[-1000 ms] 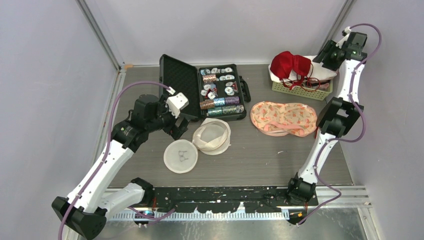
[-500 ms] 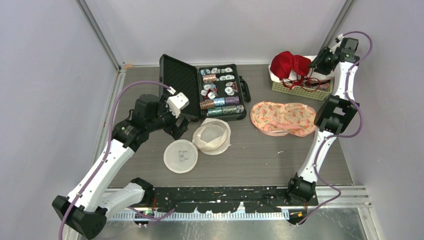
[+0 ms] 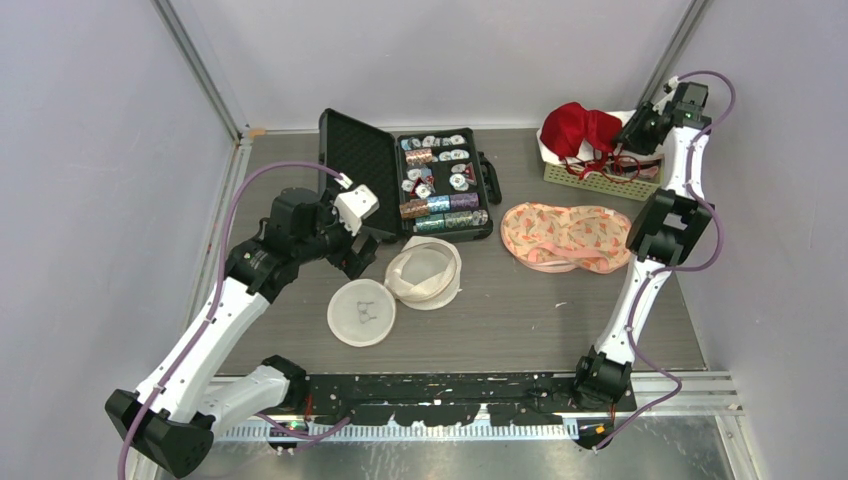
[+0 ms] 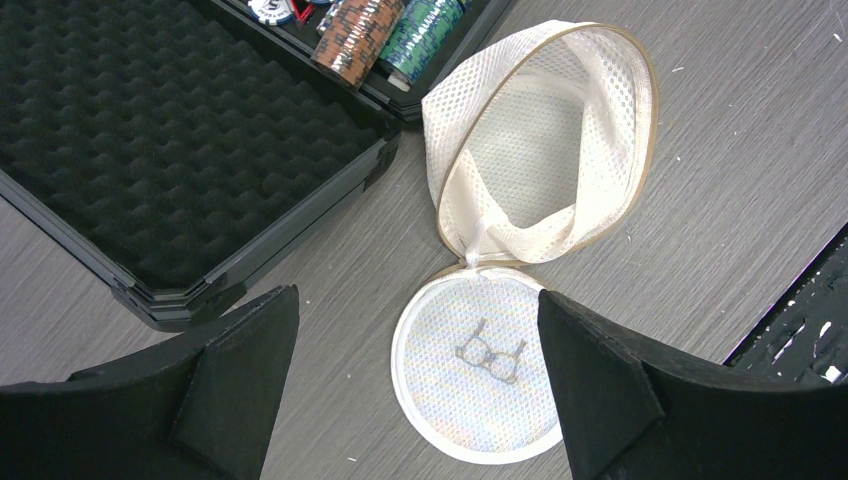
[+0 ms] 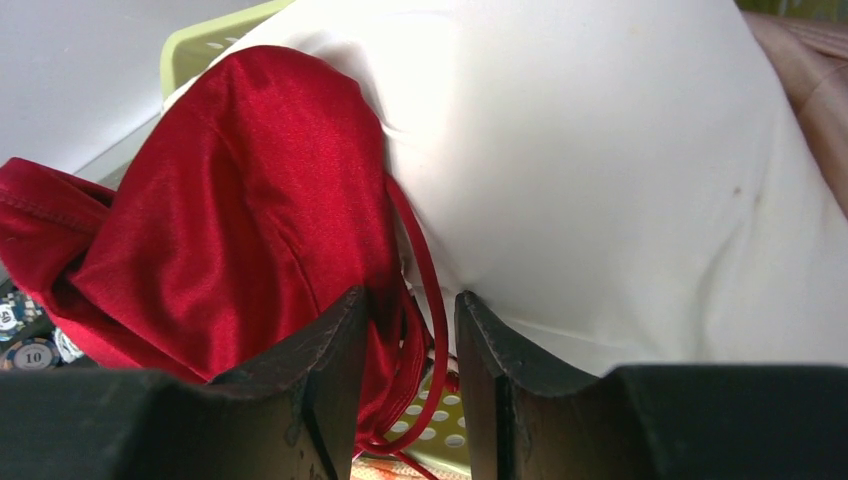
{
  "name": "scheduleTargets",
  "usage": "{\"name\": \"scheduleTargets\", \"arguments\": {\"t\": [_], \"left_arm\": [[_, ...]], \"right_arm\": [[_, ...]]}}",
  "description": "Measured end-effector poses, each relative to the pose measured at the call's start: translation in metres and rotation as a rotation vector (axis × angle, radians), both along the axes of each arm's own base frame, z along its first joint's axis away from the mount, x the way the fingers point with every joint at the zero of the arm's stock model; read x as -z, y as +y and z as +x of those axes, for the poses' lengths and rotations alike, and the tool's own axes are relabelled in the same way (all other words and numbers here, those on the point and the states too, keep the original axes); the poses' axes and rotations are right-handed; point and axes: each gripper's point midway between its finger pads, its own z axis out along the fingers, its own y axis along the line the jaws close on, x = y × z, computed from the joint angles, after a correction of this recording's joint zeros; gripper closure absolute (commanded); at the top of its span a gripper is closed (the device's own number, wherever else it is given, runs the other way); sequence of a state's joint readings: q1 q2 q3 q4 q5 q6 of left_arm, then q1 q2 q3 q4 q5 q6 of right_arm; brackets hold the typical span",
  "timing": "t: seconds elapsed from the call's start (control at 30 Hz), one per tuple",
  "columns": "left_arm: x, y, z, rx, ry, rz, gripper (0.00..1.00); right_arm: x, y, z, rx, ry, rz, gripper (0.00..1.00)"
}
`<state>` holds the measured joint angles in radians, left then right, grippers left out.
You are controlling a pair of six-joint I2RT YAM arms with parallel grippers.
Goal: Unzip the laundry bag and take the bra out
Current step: Place the bra in the bin.
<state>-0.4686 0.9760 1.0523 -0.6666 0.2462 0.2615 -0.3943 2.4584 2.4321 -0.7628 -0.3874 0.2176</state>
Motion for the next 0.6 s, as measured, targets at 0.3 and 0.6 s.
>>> {"name": "scheduleTargets", "arguments": {"t": [0.3, 0.6], "left_arm": [[0.000, 0.000, 0.000, 0.000, 0.000, 0.001, 0.10], [0.001, 0.001, 0.000, -0.001, 0.000, 0.006, 0.10]], "right_arm": [[-0.001, 0.005, 0.008, -0.006, -0.018, -0.001, 0.77], [-0.009, 0.002, 0.014, 0.015, -0.050, 0.005, 1.00]]}}
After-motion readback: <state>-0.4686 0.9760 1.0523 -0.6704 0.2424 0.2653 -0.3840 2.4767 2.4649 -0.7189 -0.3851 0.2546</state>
